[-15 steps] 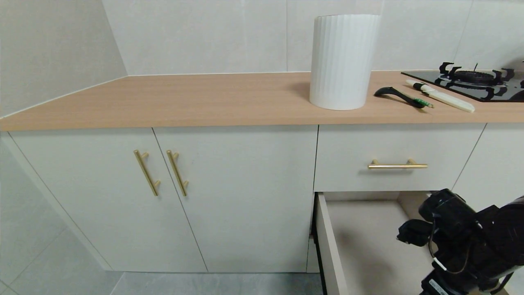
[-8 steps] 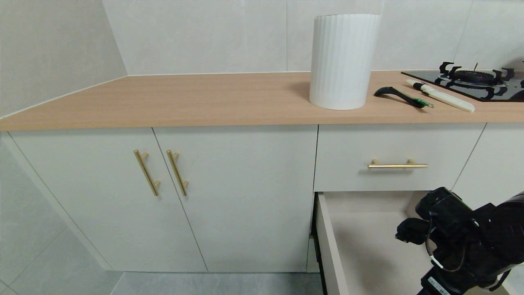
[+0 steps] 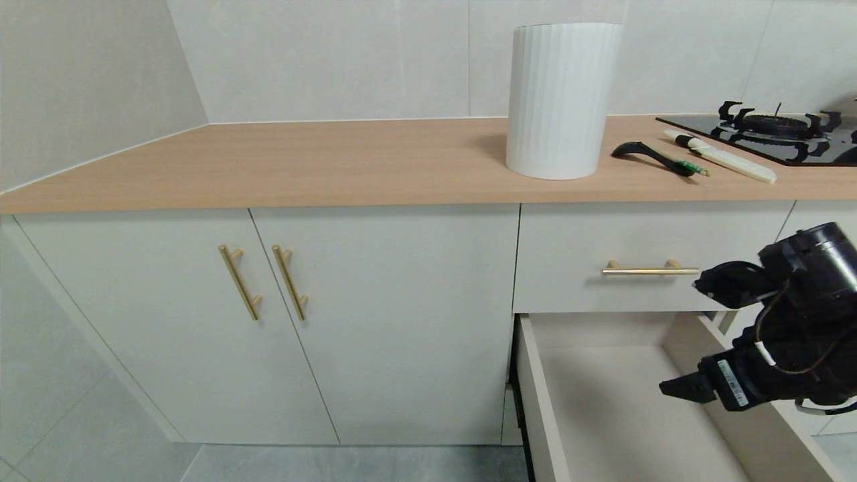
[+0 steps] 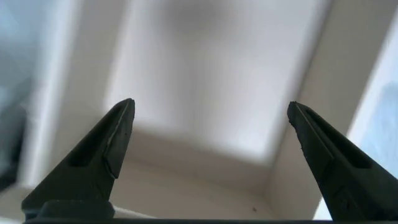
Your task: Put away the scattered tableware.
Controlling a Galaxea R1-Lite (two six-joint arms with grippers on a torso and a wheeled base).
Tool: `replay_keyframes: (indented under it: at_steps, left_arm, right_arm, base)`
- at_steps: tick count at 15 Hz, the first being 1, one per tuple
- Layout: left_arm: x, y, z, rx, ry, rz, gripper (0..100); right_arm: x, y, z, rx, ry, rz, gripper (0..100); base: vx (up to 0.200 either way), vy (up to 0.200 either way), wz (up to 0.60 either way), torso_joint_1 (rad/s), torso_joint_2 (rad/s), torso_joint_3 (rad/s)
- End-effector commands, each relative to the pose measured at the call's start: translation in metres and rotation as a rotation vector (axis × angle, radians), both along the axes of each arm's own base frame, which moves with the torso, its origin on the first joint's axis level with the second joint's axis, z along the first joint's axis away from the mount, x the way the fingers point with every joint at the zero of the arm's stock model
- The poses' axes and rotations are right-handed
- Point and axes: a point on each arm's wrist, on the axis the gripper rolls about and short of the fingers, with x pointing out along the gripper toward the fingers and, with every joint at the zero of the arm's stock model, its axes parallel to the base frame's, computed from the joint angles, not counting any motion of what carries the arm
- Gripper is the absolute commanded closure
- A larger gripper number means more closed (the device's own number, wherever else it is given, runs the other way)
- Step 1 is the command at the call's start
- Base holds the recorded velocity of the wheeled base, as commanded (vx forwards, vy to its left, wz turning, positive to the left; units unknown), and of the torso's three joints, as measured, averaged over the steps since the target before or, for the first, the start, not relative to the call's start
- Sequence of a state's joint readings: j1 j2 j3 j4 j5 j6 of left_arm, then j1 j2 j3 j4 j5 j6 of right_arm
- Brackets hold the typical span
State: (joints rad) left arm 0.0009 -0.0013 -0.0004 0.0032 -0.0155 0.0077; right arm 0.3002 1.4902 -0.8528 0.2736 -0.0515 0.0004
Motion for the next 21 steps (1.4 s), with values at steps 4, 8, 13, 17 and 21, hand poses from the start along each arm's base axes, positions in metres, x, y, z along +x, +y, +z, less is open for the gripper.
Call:
replay_keyframes:
  at_steps: [4,8,13,17,21]
  left_arm:
    - [0.000,0.000,0.000,0.000,0.002,0.001,0]
    - [0.000,0.000,0.000,0.000,0.002,0.001,0]
    - [0.000,0.000,0.000,0.000,0.002,0.001,0]
    - [0.000,0.000,0.000,0.000,0.002,0.001,0]
    - [0.000,0.000,0.000,0.000,0.002,0.001,0]
  right_arm:
    - [-0.041,-0.014,0.053,0.082,-0.244,-0.003,0]
    - [-0.047,-0.015,0.056,0.073,-0.264,0.007,0]
    - [-0.049,-0.016,0.057,0.073,-0.270,0.011,0]
    - [-0.053,-0.017,0.061,0.081,-0.294,0.010,0]
    - [-0.043,-0.018,0.097,0.072,-0.413,0.014,0]
  base:
    - [0.000,0.000,0.00,0.000,0.00,0.000]
    - [0.000,0.000,0.00,0.000,0.00,0.000]
    - [0.000,0.000,0.00,0.007,-0.04,-0.034]
    - [0.000,0.000,0.00,0.104,-0.31,-0.285]
    - [0.000,0.000,0.00,0.138,-0.51,-0.298]
